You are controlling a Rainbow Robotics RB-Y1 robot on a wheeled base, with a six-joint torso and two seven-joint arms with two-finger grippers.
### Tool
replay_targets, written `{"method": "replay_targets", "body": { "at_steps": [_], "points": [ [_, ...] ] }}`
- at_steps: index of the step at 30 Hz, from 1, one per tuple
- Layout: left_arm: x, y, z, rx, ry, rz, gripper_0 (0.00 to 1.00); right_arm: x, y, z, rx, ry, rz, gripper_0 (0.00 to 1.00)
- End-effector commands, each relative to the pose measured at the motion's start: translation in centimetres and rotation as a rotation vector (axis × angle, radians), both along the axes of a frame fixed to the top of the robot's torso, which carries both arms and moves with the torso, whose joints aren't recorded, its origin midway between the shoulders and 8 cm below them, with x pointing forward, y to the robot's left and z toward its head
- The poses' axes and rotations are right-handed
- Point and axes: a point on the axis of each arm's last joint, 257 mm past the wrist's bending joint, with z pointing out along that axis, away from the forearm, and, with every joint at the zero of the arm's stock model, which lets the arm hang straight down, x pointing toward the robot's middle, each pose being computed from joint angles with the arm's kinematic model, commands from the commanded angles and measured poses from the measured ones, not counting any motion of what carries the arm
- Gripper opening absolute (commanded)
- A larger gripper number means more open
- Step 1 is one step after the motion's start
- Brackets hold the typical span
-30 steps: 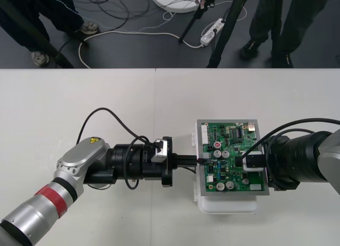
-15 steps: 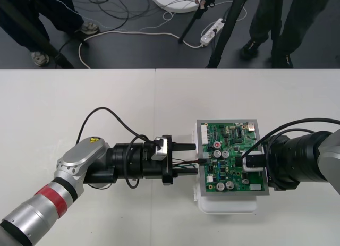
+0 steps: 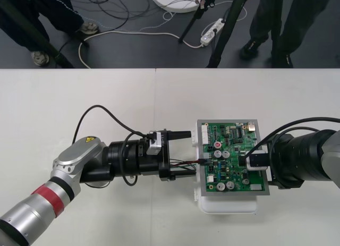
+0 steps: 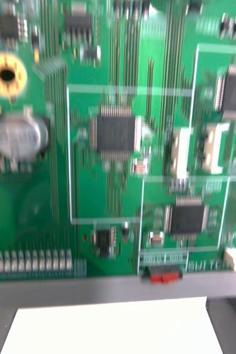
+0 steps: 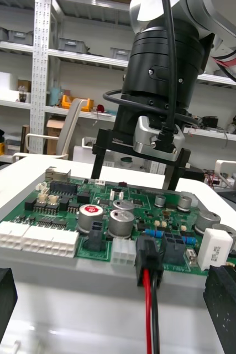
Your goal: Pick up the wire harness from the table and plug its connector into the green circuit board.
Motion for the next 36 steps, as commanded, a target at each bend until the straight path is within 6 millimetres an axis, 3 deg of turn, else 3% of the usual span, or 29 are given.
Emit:
{"method": "replay_targets", "body": {
  "at_steps": [1,12,15,16,17,25,27,31,36],
  "points": [
    [2.2,1.9,1.0,0.039,-0.125,0.042,1.00,1.5,-1.8,2.1,-0.023,-0.040,0.005,1.00],
    [3.8,6.6,-0.2,0.086,-0.108,0.120,1.00,2.1,-7.0,3.6,-0.029,0.002,0.041,1.00],
    [4.2,9.2,-1.0,0.119,-0.102,0.148,1.00,1.7,-8.7,4.6,-0.013,0.019,0.059,1.00],
    [4.2,9.2,-1.0,0.119,-0.102,0.148,1.00,1.7,-8.7,4.6,-0.013,0.019,0.059,1.00],
    [4.3,10.7,-1.4,0.141,-0.104,0.160,1.00,1.4,-9.1,5.3,0.007,0.024,0.070,1.00],
    [4.1,17.1,-2.5,0.230,-0.121,0.193,1.00,0.2,-8.7,9.2,0.143,0.027,0.086,1.00],
    [4.0,17.7,-2.4,0.232,-0.121,0.198,1.00,0.0,-8.5,9.7,0.170,0.024,0.085,1.00],
    [3.2,20.8,-2.3,0.262,-0.130,0.195,1.00,-1.0,-7.2,12.0,0.372,0.060,0.078,1.00],
    [1.7,23.6,-1.8,0.289,-0.123,0.158,1.00,-1.8,-6.7,13.6,0.496,0.067,0.158,1.00]
  ]
}}
